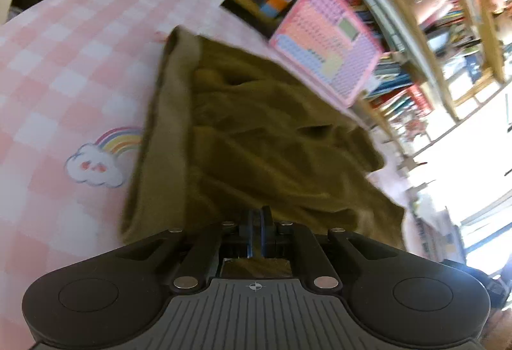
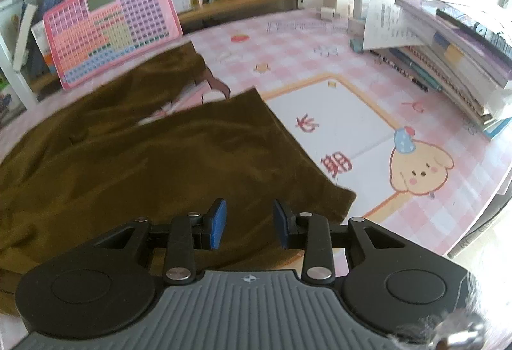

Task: Fold clothes

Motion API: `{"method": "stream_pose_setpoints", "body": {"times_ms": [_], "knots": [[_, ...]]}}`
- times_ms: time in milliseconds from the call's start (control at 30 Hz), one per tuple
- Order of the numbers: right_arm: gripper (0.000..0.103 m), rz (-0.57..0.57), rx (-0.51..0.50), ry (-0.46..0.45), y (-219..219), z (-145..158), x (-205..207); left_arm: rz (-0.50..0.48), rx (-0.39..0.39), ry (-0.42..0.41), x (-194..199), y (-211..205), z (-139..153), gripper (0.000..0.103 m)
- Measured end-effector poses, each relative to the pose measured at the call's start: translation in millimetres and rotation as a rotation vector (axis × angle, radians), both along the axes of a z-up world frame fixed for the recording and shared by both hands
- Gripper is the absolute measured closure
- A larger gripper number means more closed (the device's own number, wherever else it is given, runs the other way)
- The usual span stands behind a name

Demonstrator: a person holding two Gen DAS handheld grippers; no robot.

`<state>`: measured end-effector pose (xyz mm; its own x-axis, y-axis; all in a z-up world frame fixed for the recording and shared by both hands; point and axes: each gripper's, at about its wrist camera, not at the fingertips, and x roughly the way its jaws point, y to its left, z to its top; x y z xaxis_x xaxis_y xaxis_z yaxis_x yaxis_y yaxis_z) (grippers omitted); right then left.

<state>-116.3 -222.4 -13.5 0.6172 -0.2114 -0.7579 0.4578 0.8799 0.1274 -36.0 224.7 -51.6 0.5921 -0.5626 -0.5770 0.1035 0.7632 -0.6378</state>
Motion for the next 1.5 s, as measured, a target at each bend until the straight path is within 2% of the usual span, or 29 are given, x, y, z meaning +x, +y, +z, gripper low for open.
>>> {"method": "stream_pose_setpoints", "body": {"times_ms": [133,300,533,733,867,1067,1133,1167,1367,1500], "knots": [[0.072,0.032,-0.002,-0.015,0,12,3,-0.017,-0.019,-0.034,1,-6,11,0.097],[0.072,0.105,-0.013,-0.028,-4,27,10,-0.049,-0.003,-0.063,3,-23,19,0.097],[0.071,0.189,-0.027,-0.044,-35,39,35,-0.003,0.019,-0.032,5,-43,13,0.097],[0.068,0.307,-0.018,-0.046,-84,37,90,0.138,0.055,-0.019,-2,-67,18,0.097],[0.063,0.433,0.018,-0.043,-108,31,138,0.232,0.108,0.005,-7,-90,20,0.096],[0.059,0.570,0.157,-0.002,-137,8,206,0.349,0.158,0.033,-20,-119,26,0.094],[0.057,0.599,0.199,0.015,-141,-1,227,0.380,0.172,0.044,-24,-126,27,0.084],[0.056,0.612,0.215,0.022,-142,-6,237,0.396,0.179,0.050,-27,-129,27,0.083],[0.053,0.635,0.285,0.037,-145,-20,284,0.490,0.222,0.083,-41,-150,30,0.082],[0.051,0.648,0.296,0.034,-144,-27,306,0.516,0.246,0.094,-42,-158,33,0.082]]}}
